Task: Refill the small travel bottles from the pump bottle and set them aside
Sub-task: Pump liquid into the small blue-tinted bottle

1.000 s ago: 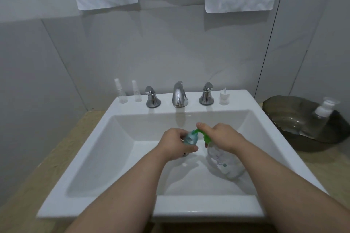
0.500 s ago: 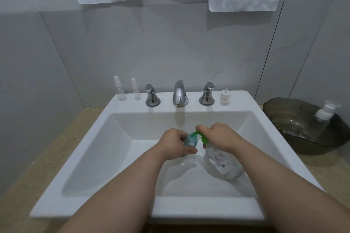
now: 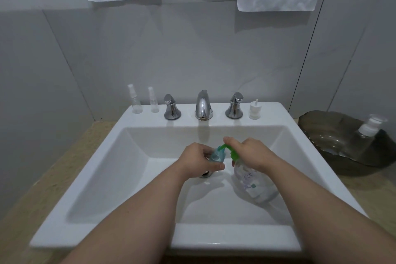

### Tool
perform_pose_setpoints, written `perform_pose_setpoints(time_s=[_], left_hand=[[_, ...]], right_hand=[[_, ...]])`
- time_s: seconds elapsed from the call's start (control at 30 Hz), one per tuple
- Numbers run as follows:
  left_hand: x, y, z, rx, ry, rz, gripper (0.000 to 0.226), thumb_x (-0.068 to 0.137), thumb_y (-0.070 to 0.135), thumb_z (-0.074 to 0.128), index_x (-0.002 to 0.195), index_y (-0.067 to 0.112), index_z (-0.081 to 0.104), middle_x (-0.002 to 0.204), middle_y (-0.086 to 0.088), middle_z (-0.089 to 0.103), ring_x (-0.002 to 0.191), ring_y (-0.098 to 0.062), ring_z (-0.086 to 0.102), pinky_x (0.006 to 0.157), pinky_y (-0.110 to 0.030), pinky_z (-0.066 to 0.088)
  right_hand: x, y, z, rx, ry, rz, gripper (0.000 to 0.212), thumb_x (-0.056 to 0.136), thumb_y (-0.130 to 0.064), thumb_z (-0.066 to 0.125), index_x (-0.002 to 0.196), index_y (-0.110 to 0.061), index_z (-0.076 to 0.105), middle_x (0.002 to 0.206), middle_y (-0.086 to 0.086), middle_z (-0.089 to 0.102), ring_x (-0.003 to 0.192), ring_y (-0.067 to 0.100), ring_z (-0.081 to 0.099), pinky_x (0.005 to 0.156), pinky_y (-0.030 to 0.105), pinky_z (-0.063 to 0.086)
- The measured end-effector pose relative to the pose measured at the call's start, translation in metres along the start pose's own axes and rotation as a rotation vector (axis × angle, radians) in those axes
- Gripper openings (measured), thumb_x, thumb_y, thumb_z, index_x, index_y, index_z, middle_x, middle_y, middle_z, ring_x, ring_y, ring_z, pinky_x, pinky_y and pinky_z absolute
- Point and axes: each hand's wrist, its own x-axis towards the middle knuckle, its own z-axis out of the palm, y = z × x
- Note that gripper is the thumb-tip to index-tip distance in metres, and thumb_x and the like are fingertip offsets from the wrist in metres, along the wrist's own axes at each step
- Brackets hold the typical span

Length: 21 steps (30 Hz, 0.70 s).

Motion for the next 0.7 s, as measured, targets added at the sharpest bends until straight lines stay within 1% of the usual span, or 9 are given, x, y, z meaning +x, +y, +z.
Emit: perform_pose_setpoints(time_s=[0.1,0.17,0.27,0.37,0.43,0.57,0.63,0.7], left_hand=[[0.0018,-0.0004,-0.0002,-0.011,-0.012,0.002,0.033,0.071,0.033,0.092,0.101,0.027,0.082,0.093,0.005,0.079,0.086,-0.013,0.071,0.09,-0.036,0.057],[0.0025,-0.0003,0.0,-0.005,-0.013,0.008,0.032,0.072,0.032,0.092,0.102,0.026,0.082,0.092,0.007,0.079,0.09,-0.014,0.073,0.09,-0.035,0.057],[0.0024,0.0001,0.0002,-0.006,-0.016,0.018,0.031,0.073,0.032,0.091,0.102,0.027,0.082,0.091,0.004,0.079,0.081,-0.009,0.07,0.089,-0.034,0.057],[0.0031,-0.0006,0.0004,0.004,-0.009,0.015,0.032,0.073,0.032,0.091,0.103,0.026,0.082,0.091,0.004,0.079,0.076,-0.007,0.067,0.086,-0.031,0.056],[0.0037,-0.0012,0.0008,0.01,-0.003,0.012,0.033,0.073,0.032,0.092,0.104,0.025,0.082,0.092,0.003,0.079,0.074,-0.006,0.065,0.083,-0.029,0.055],[0.0043,-0.0015,0.0008,0.023,-0.005,0.008,0.038,0.073,0.034,0.092,0.108,0.024,0.081,0.091,0.006,0.078,0.074,-0.006,0.066,0.078,-0.026,0.054],[0.0041,-0.0022,0.0006,0.032,-0.003,0.007,0.039,0.073,0.034,0.092,0.109,0.023,0.081,0.092,0.007,0.078,0.075,-0.005,0.066,0.076,-0.022,0.053],[0.0041,-0.0027,0.0007,0.035,-0.004,0.006,0.04,0.072,0.034,0.093,0.109,0.023,0.081,0.094,0.008,0.077,0.078,-0.006,0.067,0.077,-0.022,0.053]], right_hand=[[0.0013,-0.001,-0.0006,-0.003,0.005,0.004,0.077,0.085,-0.078,0.041,0.083,-0.01,0.077,0.071,-0.005,0.077,0.082,0.021,0.068,0.089,0.043,0.055],[0.0016,-0.0006,-0.0008,-0.003,0.003,0.009,0.078,0.083,-0.079,0.039,0.082,-0.011,0.077,0.071,-0.005,0.077,0.083,0.021,0.068,0.089,0.043,0.055],[0.0012,-0.0011,-0.0009,0.002,0.004,0.01,0.083,0.073,-0.084,0.036,0.081,-0.013,0.077,0.071,-0.005,0.077,0.084,0.021,0.068,0.089,0.043,0.055],[0.0014,-0.0025,-0.0006,0.009,0.007,0.015,0.078,0.08,-0.079,0.039,0.082,-0.011,0.077,0.071,-0.003,0.077,0.084,0.022,0.069,0.088,0.042,0.055],[0.0013,-0.0026,-0.0007,0.01,0.003,0.018,0.077,0.081,-0.078,0.04,0.084,-0.011,0.077,0.072,-0.003,0.077,0.083,0.022,0.069,0.086,0.042,0.055],[0.0008,-0.0042,-0.0008,0.018,-0.008,0.026,0.073,0.085,-0.074,0.042,0.085,-0.009,0.076,0.07,-0.004,0.077,0.077,0.021,0.065,0.082,0.04,0.054],[0.001,-0.0054,0.0,0.013,-0.017,0.027,0.071,0.083,-0.073,0.042,0.087,-0.011,0.075,0.07,-0.005,0.077,0.078,0.021,0.065,0.082,0.039,0.053],[0.0021,-0.0063,0.001,-0.007,-0.022,0.017,0.07,0.08,-0.073,0.039,0.089,-0.013,0.075,0.07,-0.006,0.077,0.08,0.021,0.066,0.082,0.04,0.053]])
